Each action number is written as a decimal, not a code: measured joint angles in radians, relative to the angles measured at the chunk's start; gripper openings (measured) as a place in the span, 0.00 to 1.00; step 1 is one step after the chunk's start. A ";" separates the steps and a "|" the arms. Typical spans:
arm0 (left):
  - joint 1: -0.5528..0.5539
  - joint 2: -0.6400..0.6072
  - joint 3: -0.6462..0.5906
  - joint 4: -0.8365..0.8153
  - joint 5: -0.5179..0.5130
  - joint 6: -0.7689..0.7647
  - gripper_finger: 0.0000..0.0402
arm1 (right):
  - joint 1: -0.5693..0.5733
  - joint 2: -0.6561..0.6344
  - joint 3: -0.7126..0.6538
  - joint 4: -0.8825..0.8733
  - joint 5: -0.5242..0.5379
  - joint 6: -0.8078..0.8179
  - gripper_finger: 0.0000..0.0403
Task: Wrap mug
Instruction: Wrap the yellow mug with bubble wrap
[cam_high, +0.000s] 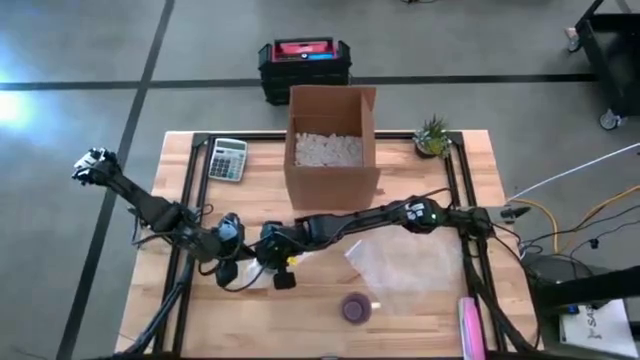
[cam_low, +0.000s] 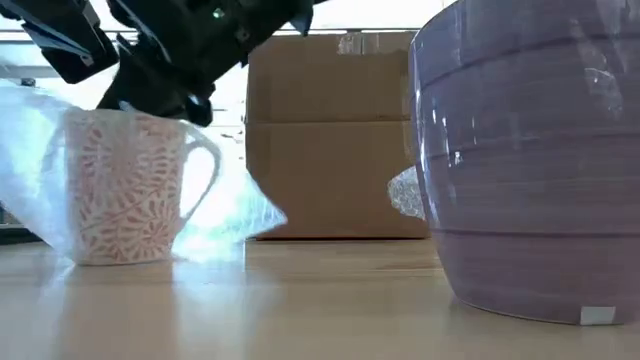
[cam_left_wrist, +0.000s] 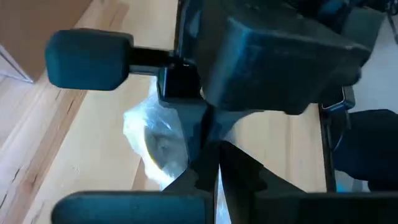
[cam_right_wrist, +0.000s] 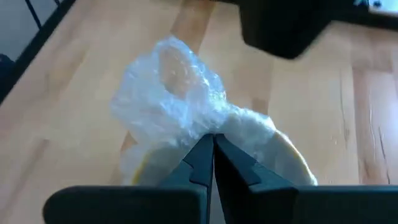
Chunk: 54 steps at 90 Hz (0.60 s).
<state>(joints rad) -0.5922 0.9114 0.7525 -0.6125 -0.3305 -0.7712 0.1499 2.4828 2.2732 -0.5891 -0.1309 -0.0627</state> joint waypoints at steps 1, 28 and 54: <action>0.000 0.002 0.000 0.000 0.000 0.000 0.00 | 0.000 0.000 -0.002 -0.005 0.000 0.000 0.00; -0.001 0.068 -0.002 -0.035 0.018 -0.028 0.00 | -0.007 -0.003 -0.069 -0.005 -0.002 -0.002 0.00; -0.091 0.119 -0.021 -0.050 0.079 -0.137 0.00 | -0.008 -0.002 -0.073 0.026 -0.002 0.002 0.00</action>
<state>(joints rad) -0.6828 1.0301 0.7317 -0.6627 -0.2518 -0.9077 0.1421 2.4809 2.2005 -0.5627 -0.1327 -0.0609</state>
